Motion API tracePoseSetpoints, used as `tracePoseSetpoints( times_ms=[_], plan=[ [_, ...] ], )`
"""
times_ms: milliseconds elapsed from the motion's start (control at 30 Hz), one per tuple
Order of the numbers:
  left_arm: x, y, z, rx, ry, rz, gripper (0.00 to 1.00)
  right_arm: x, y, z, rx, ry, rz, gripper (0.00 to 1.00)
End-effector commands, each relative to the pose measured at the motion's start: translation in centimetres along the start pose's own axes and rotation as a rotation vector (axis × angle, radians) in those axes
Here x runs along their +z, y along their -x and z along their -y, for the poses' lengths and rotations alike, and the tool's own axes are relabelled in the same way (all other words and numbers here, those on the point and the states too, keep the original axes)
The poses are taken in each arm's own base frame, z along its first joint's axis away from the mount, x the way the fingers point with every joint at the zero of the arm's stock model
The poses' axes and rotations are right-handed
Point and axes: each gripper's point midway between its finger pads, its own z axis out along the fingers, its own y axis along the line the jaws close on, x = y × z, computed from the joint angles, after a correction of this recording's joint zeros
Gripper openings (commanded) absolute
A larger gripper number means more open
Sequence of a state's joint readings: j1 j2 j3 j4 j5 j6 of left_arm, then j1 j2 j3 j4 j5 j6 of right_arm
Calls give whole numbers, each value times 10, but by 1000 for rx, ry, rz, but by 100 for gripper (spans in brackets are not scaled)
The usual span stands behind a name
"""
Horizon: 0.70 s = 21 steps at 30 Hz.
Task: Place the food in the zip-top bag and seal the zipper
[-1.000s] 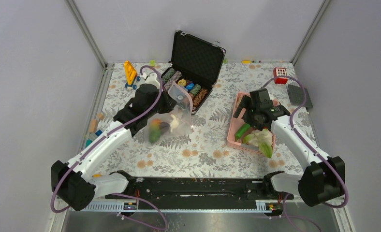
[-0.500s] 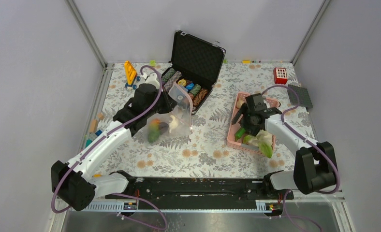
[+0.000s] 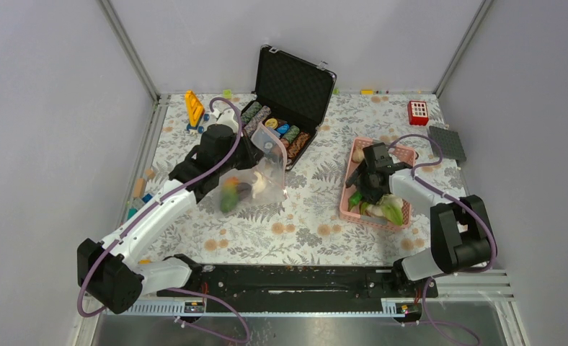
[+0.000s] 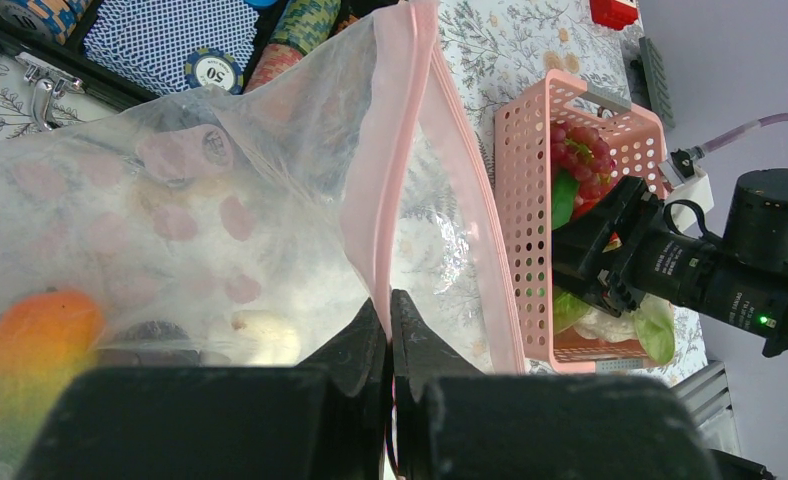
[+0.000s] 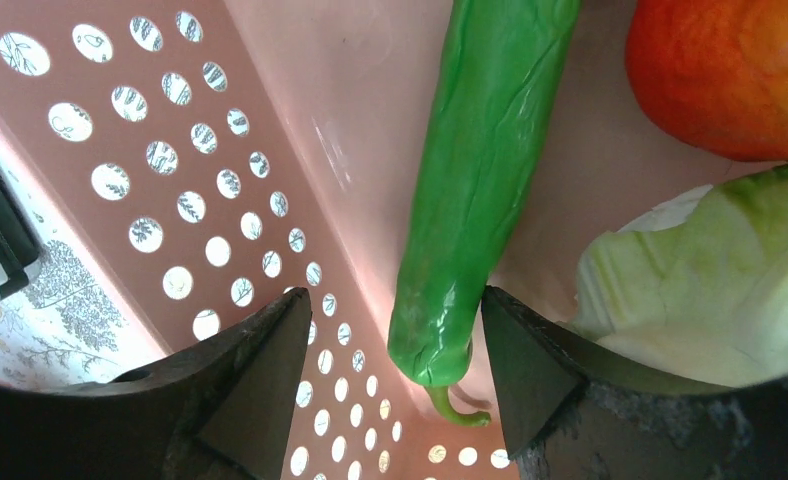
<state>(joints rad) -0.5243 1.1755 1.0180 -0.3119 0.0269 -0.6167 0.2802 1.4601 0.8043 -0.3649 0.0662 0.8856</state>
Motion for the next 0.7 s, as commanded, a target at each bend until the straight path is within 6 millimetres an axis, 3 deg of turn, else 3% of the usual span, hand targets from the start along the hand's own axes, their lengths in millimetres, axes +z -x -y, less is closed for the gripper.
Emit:
tracePoseSetpoints(
  times_ms=[0,133,367,533,667],
  plan=[
    [1,10,6,14,-38,35,0,12,5,20,25,-94,26,71],
    [1,10,6,13,-38,37,0,15,8,23,19,-118,35,70],
    [0,11,6,14,-40,37,0,16,10,22,4,-125,35,53],
    [-4,13,5,7,-37,53,0,15,10,25,-25,-155,19,51],
    [-8,15,5,9,-40,69,0,14,11,30,-37,-185,17,42]
  ],
)
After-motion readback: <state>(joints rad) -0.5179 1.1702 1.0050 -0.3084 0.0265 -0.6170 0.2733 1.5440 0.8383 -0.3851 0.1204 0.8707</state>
